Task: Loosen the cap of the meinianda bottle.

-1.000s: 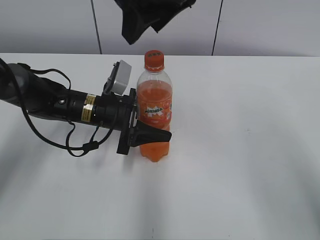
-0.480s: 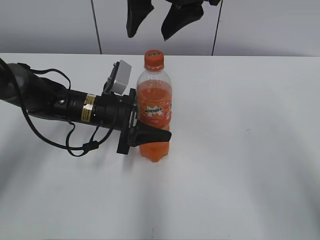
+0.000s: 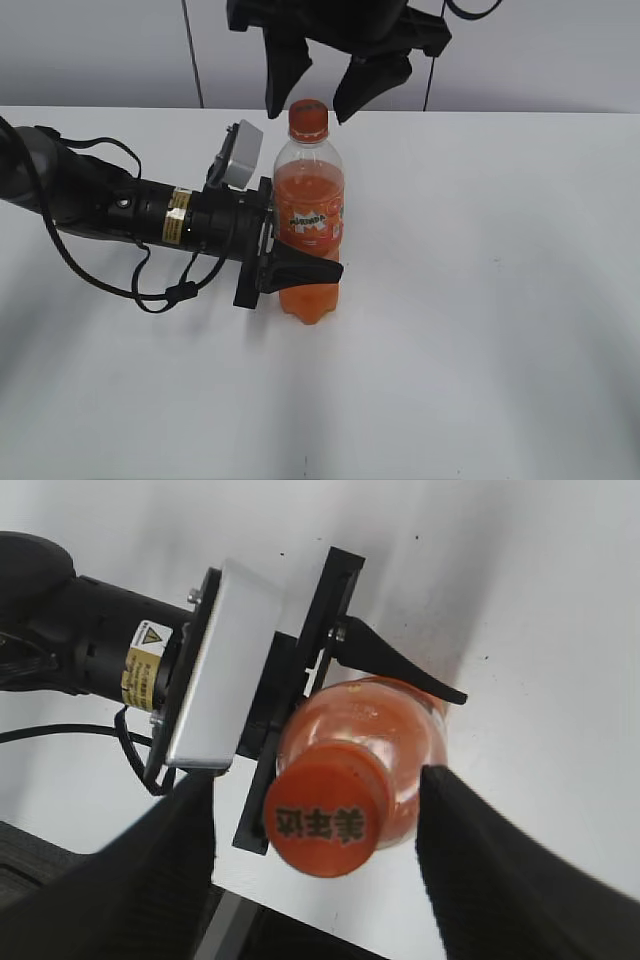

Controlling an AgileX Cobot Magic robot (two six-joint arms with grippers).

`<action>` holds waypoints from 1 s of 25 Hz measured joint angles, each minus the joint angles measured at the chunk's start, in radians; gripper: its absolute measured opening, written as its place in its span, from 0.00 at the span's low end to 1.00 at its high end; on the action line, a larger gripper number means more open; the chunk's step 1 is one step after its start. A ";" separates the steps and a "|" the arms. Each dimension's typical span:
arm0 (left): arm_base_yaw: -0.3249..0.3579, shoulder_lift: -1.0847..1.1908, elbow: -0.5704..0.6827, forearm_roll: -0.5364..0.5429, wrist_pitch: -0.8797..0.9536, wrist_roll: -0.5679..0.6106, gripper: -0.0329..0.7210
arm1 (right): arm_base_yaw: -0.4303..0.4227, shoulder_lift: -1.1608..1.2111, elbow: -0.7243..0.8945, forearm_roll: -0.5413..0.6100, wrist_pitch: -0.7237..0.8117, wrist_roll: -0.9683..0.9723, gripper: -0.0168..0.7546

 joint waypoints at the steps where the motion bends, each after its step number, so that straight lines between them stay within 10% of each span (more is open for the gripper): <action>1: 0.000 0.000 0.000 0.000 0.000 0.000 0.59 | 0.000 0.000 0.001 0.002 0.000 0.000 0.64; 25: 0.000 0.000 0.000 0.000 -0.001 -0.003 0.59 | 0.000 0.000 0.002 0.002 0.001 0.001 0.42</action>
